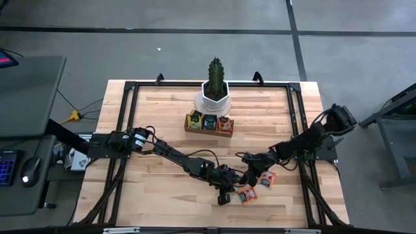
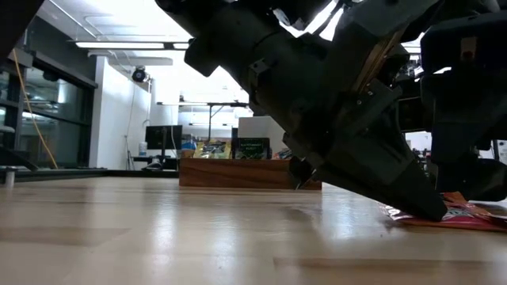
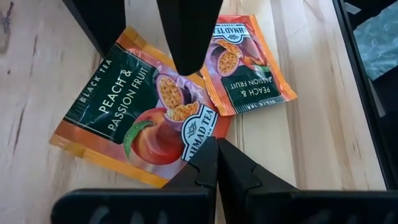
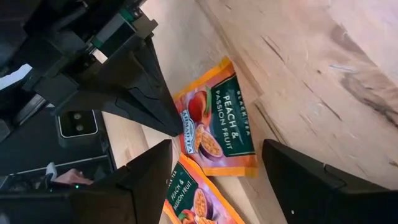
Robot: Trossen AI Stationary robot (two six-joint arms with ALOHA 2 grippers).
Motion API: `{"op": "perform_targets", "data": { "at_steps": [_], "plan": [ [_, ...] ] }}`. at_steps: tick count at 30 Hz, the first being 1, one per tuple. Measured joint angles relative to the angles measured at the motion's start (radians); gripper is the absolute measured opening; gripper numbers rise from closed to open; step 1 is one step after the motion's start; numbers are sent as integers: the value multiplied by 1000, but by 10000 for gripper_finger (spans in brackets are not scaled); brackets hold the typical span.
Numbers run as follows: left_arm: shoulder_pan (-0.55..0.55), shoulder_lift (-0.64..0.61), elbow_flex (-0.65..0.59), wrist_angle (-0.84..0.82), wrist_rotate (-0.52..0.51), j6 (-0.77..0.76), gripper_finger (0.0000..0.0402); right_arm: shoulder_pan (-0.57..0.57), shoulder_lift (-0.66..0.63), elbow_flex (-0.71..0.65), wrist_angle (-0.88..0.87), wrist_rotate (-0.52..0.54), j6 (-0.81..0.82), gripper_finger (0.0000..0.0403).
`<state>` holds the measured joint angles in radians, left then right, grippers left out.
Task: Pick & Place Tea
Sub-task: Put the orange tea bag into the right section of the wooden organizer
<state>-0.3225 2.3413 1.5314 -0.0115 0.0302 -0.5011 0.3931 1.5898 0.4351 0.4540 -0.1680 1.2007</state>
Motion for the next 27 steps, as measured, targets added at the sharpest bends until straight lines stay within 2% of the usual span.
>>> {"op": "perform_targets", "data": {
  "at_steps": [5,8,13,21,27],
  "plan": [
    [0,1,0,4,-7,2,0,0,1,0,-1,-1,0,245],
    [0,1,0,4,-7,3,0,0,1,0,-5,2,4,227],
    [0,1,0,4,-6,3,0,0,3,0,-13,10,6,160],
    [1,1,0,4,-5,3,0,0,3,0,-16,30,-22,18],
    [2,2,-1,17,4,34,1,-1,3,0,-18,27,-48,3]
  ]
}}
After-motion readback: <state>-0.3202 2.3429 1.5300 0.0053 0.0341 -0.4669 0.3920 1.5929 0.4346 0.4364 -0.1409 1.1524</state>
